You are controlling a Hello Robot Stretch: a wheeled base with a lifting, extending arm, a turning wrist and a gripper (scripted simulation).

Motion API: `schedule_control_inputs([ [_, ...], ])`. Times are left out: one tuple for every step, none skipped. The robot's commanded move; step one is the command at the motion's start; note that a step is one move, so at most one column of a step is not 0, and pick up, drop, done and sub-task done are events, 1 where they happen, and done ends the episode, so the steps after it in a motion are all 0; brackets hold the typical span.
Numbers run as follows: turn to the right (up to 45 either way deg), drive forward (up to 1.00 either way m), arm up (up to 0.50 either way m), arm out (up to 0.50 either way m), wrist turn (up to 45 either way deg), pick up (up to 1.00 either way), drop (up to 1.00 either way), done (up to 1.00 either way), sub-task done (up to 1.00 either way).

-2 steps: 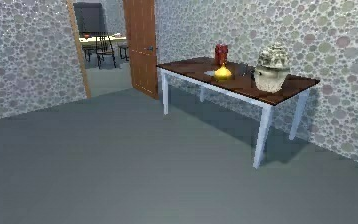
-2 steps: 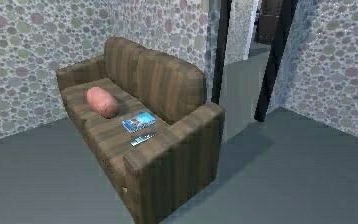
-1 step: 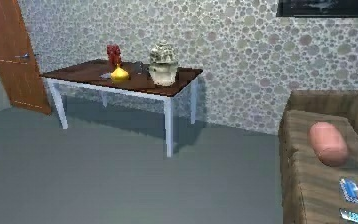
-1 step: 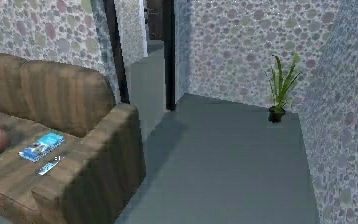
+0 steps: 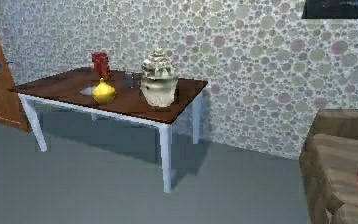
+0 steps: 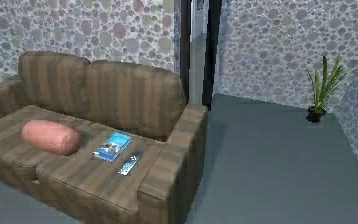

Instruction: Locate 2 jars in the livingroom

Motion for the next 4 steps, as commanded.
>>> schedule_control_inputs([
  [18.0,0.00,0.00,0.00,0.0,0.00,0.00,0.00,0.00],
  [0.0,0.90,0.00,0.00,0.0,0.00,0.00,0.00,0.00],
  [-45.0,0.00,0.00,0.00,0.0,0.00,0.00,0.00,0.00],
  [0.0,0.00,0.00,0.00,0.0,0.00,0.00,0.00,1.00],
])
